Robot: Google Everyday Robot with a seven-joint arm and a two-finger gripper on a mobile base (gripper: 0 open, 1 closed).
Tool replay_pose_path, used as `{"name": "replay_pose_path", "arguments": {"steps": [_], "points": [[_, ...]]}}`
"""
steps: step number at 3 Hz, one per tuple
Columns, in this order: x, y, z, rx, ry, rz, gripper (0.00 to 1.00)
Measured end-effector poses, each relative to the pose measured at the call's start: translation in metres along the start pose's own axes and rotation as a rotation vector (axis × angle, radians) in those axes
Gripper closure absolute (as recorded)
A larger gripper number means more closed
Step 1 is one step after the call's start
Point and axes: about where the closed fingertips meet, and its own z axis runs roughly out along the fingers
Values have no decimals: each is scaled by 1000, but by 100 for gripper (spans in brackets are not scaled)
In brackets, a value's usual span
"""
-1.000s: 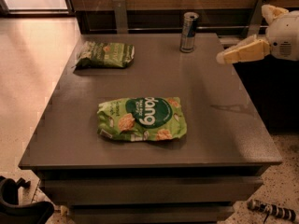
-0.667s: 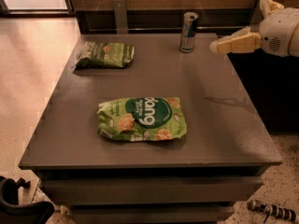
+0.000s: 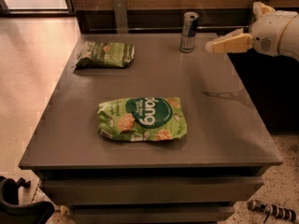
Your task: Pick redbull can
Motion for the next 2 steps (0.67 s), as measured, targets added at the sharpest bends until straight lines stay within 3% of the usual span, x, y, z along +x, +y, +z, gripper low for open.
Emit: {"name": "replay_pose_path", "arguments": {"steps": [2], "points": [[33,-15,99,-62,-47,94,0]]}}
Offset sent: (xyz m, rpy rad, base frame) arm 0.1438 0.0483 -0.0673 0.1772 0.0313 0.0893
